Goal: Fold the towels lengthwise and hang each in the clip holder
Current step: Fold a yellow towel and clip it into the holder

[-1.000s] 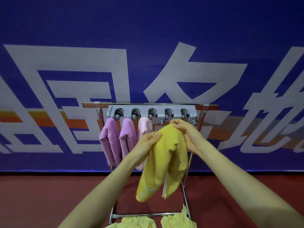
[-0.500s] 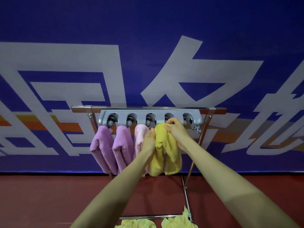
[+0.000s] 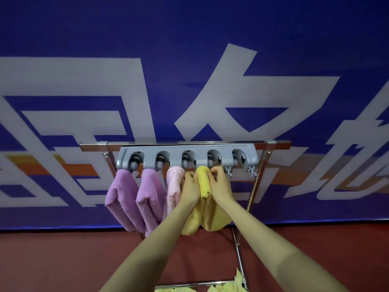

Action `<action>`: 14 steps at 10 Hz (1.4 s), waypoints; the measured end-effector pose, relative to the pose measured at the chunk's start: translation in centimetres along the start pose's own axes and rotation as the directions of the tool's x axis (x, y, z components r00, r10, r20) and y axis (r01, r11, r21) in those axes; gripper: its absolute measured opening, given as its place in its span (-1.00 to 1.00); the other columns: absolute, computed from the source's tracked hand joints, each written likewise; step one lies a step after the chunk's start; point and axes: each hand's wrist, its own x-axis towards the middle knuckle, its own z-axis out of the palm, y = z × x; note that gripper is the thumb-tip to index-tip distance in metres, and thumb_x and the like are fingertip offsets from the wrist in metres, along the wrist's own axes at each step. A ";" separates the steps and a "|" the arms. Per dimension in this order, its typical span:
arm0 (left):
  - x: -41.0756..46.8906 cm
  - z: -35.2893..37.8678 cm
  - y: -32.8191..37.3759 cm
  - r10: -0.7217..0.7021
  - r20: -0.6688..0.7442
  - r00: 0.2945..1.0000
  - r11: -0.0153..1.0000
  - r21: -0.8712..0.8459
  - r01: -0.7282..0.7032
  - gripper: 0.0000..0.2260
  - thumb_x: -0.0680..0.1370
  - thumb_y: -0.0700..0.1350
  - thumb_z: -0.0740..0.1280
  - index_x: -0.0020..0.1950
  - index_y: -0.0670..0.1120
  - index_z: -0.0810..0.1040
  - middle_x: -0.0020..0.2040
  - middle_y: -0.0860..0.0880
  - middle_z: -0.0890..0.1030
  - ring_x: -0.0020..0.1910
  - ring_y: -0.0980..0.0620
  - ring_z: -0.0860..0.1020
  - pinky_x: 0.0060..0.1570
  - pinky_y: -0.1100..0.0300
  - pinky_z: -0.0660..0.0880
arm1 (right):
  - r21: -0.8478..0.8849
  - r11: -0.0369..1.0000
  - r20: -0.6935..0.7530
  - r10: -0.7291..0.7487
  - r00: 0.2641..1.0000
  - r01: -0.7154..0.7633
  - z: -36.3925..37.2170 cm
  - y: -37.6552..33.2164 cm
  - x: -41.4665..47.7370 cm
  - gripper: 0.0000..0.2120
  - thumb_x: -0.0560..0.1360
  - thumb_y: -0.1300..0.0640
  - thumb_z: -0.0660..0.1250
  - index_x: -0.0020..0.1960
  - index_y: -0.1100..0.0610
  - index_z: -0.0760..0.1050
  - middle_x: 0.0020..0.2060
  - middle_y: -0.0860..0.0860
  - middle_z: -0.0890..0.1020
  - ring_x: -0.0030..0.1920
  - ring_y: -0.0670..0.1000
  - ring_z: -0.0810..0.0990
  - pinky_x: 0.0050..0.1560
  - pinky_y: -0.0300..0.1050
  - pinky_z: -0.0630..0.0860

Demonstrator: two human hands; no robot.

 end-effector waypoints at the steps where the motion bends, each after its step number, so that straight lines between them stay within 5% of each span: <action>1: 2.3 0.7 -3.0 -0.045 -0.089 0.995 0.992 0.117 0.056 -0.82 0.59 -0.06 0.21 0.14 -0.08 0.48 0.06 -0.08 0.52 0.18 -0.10 0.51 0.28 -0.04 0.42 | 0.002 0.998 0.037 0.066 0.997 -0.066 0.1 0.8 -0.5 -0.77 0.62 0.04 0.11 0.11 0.13 0.47 -0.02 0.10 0.62 -0.01 0.08 0.56 -0.09 -0.11 0.38; 3: 1.2 0.4 -3.4 -0.096 0.089 0.991 0.991 0.103 0.086 -0.83 0.59 -0.07 0.19 -0.18 -0.01 0.47 -0.08 -0.17 0.60 0.01 -0.17 0.58 0.14 -0.08 0.51 | -0.002 0.990 0.051 0.138 0.989 -0.138 0.3 1.3 -1.8 -0.72 0.62 0.04 0.08 0.17 0.10 0.49 0.08 0.15 0.63 0.14 0.19 0.56 0.19 0.15 0.45; 4: -0.3 -0.2 -3.4 -0.095 0.122 0.988 0.995 0.035 0.091 -0.80 0.61 -0.16 0.17 -0.17 -0.02 0.49 -0.20 -0.03 0.57 -0.05 -0.07 0.53 0.03 0.07 0.49 | 0.020 0.987 0.070 0.155 0.985 -0.157 -0.4 1.6 -2.5 -0.73 0.60 0.03 0.12 0.19 0.06 0.50 0.09 0.08 0.63 0.13 0.12 0.57 0.20 0.14 0.47; 6: -3.0 -2.4 -2.5 0.039 0.132 0.991 0.999 -0.022 -0.036 -0.79 0.59 -0.23 0.18 -0.06 -0.14 0.62 -0.14 -0.06 0.65 -0.06 0.02 0.57 -0.05 0.23 0.47 | 0.139 0.962 0.180 0.211 0.961 -0.237 -1.6 2.7 -4.2 -0.79 0.53 0.18 0.24 0.09 0.15 0.59 0.02 0.10 0.67 0.10 0.10 0.61 0.22 0.06 0.50; 7: -4.7 -3.7 -2.1 0.068 0.062 0.996 0.997 -0.046 -0.066 -0.81 0.59 -0.18 0.21 -0.08 -0.05 0.62 -0.11 -0.02 0.66 -0.07 0.06 0.58 0.01 0.20 0.49 | 0.175 0.947 0.227 0.227 0.947 -0.269 -2.6 1.9 -6.4 -0.84 0.55 0.23 0.23 -0.03 0.18 0.59 -0.10 0.10 0.63 -0.07 0.02 0.60 -0.07 -0.20 0.48; 8: -7.0 -5.2 -1.9 0.088 -0.004 0.996 0.994 -0.068 -0.088 -0.85 0.58 -0.17 0.24 -0.05 -0.02 0.60 -0.12 0.00 0.66 -0.04 0.03 0.59 0.01 0.15 0.51 | 0.214 0.934 0.278 0.222 0.935 -0.285 -3.2 1.5 -8.2 -0.79 0.56 0.24 0.22 0.11 0.29 0.56 -0.07 0.13 0.63 -0.17 -0.05 0.58 -0.13 -0.22 0.44; 10: -12.1 -7.8 -2.2 0.050 -0.064 0.997 0.975 -0.214 -0.063 -0.86 0.60 -0.22 0.21 0.06 -0.14 0.55 -0.05 -0.08 0.62 -0.04 0.02 0.56 -0.17 0.27 0.47 | 0.277 0.914 0.386 0.175 0.906 -0.295 -3.3 0.4 -12.3 -0.76 0.59 0.19 0.19 0.17 0.25 0.52 0.04 0.18 0.64 -0.02 0.09 0.60 -0.03 -0.14 0.47; 11: -13.9 -9.5 -2.7 0.036 -0.078 0.996 0.966 -0.252 -0.055 -0.82 0.61 -0.23 0.19 0.12 -0.21 0.55 -0.10 -0.06 0.64 -0.14 0.07 0.58 -0.23 0.32 0.46 | 0.321 0.907 0.435 0.115 0.893 -0.273 -3.7 -0.1 -14.0 -0.82 0.58 0.18 0.20 0.08 0.16 0.54 0.04 0.15 0.65 0.01 0.09 0.61 0.18 -0.04 0.45; 14: -17.9 -14.0 -3.8 0.039 0.012 0.999 0.975 -0.219 -0.036 -0.75 0.61 -0.20 0.18 0.16 -0.24 0.58 0.10 -0.16 0.65 -0.02 0.00 0.61 -0.10 0.24 0.48 | 0.432 0.862 0.471 0.035 0.882 -0.265 -3.8 -1.7 -18.2 -0.75 0.59 0.14 0.18 0.16 0.22 0.53 0.10 0.19 0.65 0.18 0.15 0.60 0.30 0.03 0.40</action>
